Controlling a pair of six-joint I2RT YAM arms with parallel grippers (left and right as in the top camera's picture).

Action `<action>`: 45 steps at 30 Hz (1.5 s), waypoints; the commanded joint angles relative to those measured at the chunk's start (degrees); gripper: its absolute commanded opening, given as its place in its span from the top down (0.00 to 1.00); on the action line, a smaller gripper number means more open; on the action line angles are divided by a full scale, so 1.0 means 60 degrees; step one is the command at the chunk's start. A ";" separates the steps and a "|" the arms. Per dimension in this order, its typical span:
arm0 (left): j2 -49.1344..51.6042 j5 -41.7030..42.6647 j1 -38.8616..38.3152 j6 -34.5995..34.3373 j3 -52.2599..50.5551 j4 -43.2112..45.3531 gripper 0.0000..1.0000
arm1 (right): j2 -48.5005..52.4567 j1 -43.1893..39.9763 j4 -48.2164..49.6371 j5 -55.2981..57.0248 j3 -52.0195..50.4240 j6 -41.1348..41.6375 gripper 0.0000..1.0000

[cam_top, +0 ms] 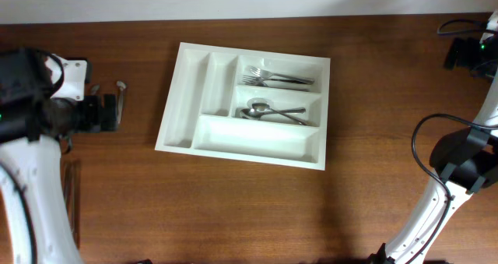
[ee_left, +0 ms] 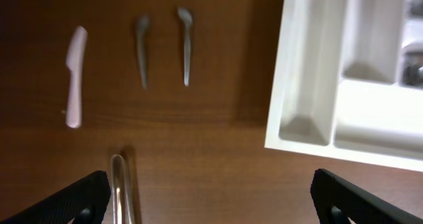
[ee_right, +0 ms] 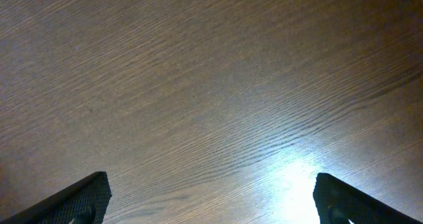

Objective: Pack container
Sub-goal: 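Move the left gripper over the two spoons on the left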

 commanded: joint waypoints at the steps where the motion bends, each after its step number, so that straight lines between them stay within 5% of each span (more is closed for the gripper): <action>1: 0.0896 -0.0025 0.0026 0.0943 0.0186 -0.0080 0.01 | 0.0055 0.0044 0.0040 0.0044 -0.0044 0.0087 0.01; 11: 0.3362 0.0011 0.0033 0.0794 0.0437 -0.0044 0.01 | 0.0055 0.0044 0.0040 0.0044 -0.0044 0.0087 0.01; 20: 0.5665 -0.0528 0.0036 0.0310 0.2291 -0.0324 0.01 | 0.0055 0.0044 0.0040 0.0044 -0.0044 0.0087 0.01; 45: 0.7147 -0.0455 0.0033 0.0743 0.2397 0.1938 0.01 | 0.0055 0.0044 0.0040 0.0044 -0.0044 0.0087 0.01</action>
